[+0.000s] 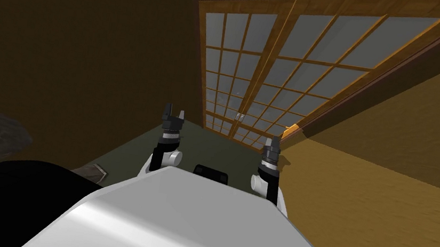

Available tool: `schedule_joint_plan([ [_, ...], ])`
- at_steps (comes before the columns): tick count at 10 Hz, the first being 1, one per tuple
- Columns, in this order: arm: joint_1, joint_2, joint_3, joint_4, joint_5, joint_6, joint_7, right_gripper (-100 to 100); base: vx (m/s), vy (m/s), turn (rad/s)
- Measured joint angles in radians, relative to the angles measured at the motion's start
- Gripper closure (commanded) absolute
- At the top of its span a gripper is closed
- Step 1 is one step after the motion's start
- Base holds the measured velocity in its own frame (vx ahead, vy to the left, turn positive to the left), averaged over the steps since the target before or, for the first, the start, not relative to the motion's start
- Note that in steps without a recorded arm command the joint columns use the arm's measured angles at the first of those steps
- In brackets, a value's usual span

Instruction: Pull the door open

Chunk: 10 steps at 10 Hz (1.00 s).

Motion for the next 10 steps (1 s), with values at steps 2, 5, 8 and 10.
schedule_joint_plan([
  [2,-0.003,-0.006,-0.014,0.040,0.019,-0.012,0.039,-100,0.138,0.030,-0.026],
  [5,-0.016,-0.006,-0.026,0.096,0.043,-0.028,0.089,-100,0.102,0.028,-0.028],
  [8,-0.020,-0.011,-0.045,0.161,0.071,-0.053,0.148,-100,0.121,0.035,-0.028],
  [10,-0.025,-0.014,-0.055,0.186,0.086,-0.054,0.179,-100,0.091,0.031,-0.026],
])
